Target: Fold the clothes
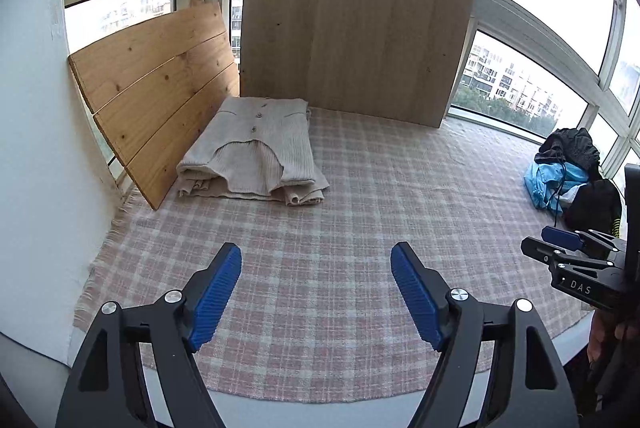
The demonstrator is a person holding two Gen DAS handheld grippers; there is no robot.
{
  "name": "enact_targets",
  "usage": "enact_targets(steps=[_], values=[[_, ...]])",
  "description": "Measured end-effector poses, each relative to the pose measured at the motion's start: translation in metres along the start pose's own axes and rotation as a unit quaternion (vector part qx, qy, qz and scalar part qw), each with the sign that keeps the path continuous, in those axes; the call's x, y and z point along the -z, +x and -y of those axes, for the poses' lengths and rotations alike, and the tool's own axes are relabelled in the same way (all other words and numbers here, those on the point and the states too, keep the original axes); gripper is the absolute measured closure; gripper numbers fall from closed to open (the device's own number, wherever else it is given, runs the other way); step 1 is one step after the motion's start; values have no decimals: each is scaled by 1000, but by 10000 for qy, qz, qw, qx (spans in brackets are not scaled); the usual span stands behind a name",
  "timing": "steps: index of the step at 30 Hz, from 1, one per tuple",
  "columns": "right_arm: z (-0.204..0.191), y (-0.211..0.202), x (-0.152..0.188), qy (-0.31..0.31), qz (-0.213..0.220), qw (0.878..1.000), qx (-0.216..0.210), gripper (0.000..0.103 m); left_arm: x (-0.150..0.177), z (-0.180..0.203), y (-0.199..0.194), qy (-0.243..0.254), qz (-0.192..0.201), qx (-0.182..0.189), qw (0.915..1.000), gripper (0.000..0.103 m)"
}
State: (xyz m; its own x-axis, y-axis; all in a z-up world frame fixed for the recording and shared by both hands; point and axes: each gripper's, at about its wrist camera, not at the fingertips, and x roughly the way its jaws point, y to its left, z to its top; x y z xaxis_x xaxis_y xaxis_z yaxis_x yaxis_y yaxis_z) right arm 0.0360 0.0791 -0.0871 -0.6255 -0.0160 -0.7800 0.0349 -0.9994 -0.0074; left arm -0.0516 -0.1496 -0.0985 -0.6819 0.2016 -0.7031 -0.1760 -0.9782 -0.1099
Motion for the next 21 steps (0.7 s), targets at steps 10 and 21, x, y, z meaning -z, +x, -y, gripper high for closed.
enact_targets(steps=[10, 21], values=[[-1, -13, -20, -104, 299, 9995, -29, 55, -4, -8, -9, -263, -24, -230, 9994, 27], [-3, -32, -40, -197, 662, 9976, 30, 54, -23, -23, -37, -453, 417, -486, 9969, 25]])
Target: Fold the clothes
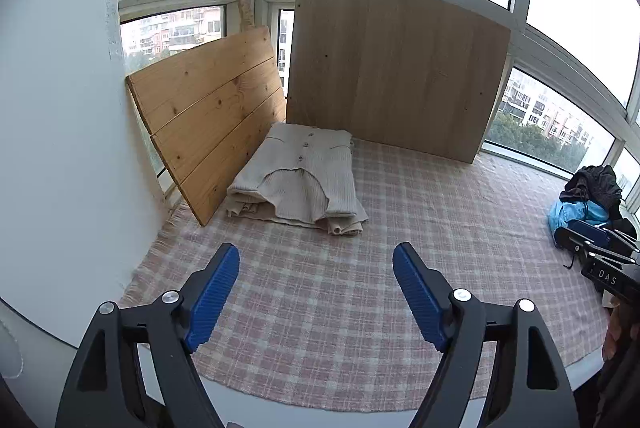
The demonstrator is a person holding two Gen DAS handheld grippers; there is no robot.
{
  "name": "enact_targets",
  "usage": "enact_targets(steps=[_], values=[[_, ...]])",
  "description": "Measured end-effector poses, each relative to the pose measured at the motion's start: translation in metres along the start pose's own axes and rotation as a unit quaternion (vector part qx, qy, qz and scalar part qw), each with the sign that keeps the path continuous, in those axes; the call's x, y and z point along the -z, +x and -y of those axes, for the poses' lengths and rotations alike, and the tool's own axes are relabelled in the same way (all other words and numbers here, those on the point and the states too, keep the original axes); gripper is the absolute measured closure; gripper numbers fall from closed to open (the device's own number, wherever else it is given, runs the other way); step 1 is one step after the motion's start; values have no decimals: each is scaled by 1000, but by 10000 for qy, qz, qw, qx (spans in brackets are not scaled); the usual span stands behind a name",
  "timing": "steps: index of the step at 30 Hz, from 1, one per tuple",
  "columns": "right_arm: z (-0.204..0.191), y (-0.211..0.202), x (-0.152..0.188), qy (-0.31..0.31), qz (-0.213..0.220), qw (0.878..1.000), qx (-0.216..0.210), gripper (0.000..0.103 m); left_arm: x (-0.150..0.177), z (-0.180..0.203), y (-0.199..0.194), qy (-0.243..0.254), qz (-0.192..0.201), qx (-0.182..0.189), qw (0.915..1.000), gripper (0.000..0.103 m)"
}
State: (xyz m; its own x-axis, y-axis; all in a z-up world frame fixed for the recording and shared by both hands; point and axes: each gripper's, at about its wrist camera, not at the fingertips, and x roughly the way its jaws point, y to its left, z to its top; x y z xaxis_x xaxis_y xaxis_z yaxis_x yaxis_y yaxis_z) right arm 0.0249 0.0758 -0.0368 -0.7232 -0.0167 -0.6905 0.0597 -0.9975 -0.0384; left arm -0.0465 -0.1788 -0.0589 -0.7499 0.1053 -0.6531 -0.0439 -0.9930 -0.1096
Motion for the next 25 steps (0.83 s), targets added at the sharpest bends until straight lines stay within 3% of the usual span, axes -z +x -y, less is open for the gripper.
enact_targets(steps=[25], values=[[1, 7, 2, -115, -141, 9998, 72, 54, -3, 1, -1, 184, 170, -115, 9996, 24]])
